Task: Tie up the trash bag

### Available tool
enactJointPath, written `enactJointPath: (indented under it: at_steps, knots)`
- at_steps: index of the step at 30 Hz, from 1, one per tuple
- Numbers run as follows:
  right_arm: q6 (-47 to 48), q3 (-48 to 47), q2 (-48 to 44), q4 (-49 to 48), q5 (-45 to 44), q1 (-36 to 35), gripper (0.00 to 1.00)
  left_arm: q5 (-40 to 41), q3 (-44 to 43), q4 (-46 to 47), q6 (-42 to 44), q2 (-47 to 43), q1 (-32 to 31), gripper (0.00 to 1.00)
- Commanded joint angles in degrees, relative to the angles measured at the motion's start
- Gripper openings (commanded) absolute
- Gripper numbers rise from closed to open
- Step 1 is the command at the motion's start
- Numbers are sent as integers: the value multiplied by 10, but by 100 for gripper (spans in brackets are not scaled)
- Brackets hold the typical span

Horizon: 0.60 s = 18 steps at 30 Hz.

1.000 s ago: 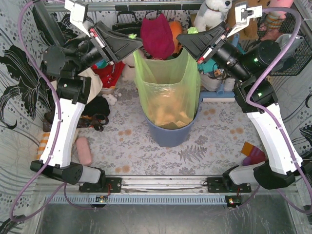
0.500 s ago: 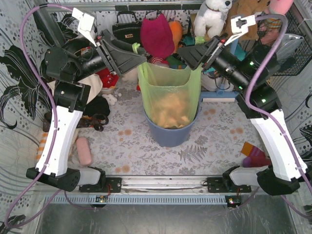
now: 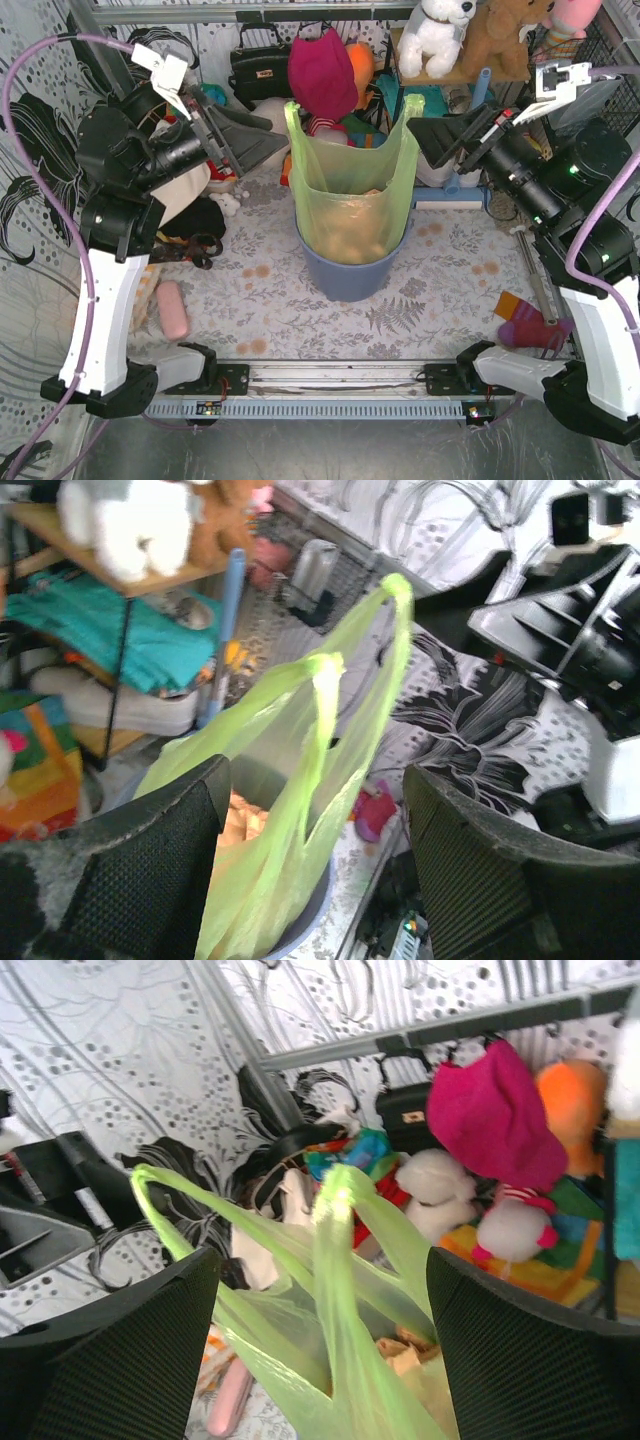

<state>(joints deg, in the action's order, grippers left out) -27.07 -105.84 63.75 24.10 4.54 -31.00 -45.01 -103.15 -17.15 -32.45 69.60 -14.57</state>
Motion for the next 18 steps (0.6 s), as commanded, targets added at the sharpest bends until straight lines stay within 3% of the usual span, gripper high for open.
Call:
enactJointPath:
  at_steps: [1, 7, 13, 18]
  knots:
    - [22, 11, -33, 78, -96, -1, 82, 131, 9, -127, 81, -41, 3, 77]
    - [22, 73, -76, 173, -240, -2, 78, 279, 102, -201, 92, -91, 4, 77]
    - [3, 131, -79, 258, -272, -1, 69, 204, 191, -195, 61, -78, 2, 68]
    - [-14, 186, -67, 285, -239, -1, 60, 207, 256, -194, 60, -80, -3, 63]
